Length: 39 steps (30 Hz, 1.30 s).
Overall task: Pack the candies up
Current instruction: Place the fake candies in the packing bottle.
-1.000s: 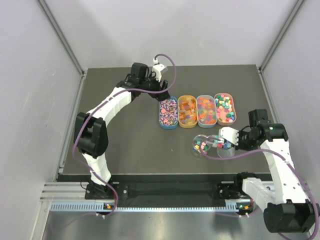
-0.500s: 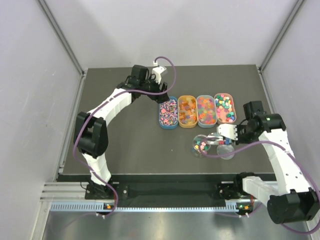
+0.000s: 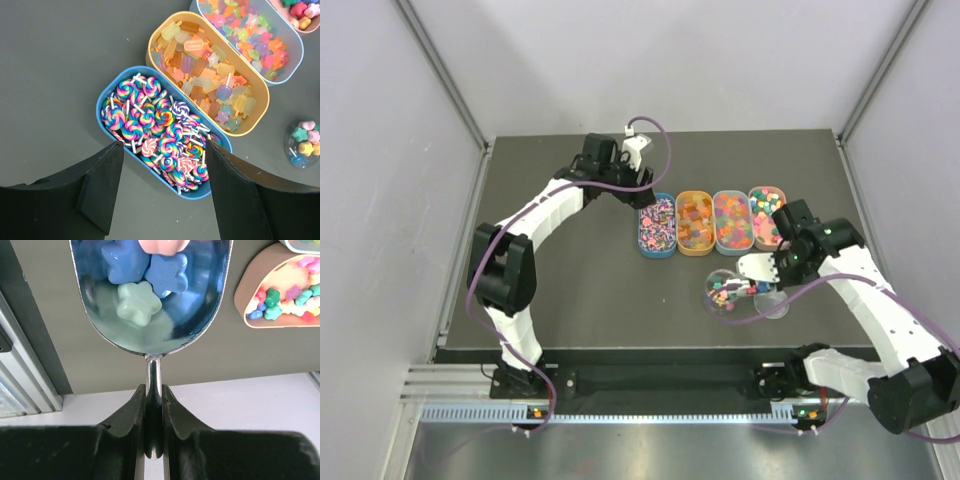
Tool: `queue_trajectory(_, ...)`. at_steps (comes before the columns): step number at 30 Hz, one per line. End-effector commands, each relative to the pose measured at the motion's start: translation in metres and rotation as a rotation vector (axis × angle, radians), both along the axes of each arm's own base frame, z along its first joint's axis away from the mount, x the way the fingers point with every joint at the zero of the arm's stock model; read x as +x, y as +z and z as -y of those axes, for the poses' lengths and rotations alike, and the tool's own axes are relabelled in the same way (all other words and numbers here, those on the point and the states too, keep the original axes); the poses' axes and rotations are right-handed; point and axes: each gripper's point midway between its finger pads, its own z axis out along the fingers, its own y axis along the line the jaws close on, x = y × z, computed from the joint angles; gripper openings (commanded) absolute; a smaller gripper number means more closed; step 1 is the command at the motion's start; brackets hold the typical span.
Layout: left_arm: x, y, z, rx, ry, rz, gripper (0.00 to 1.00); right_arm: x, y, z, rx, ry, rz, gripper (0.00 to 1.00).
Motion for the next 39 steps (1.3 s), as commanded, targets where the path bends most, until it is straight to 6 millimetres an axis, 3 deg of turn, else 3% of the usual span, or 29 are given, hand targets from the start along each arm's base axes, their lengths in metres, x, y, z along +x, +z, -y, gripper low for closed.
queue_trajectory(1, 0.003, 0.028, -0.002, -0.037, 0.011, 0.081, 0.71, -0.003, 0.015, 0.003, -0.044, -0.040, 0.002, 0.00)
queue_trajectory(39, 0.015, 0.028, -0.011, -0.107, 0.045, 0.054, 0.71, 0.006, 0.038, 0.008, -0.272, 0.027, 0.044, 0.00)
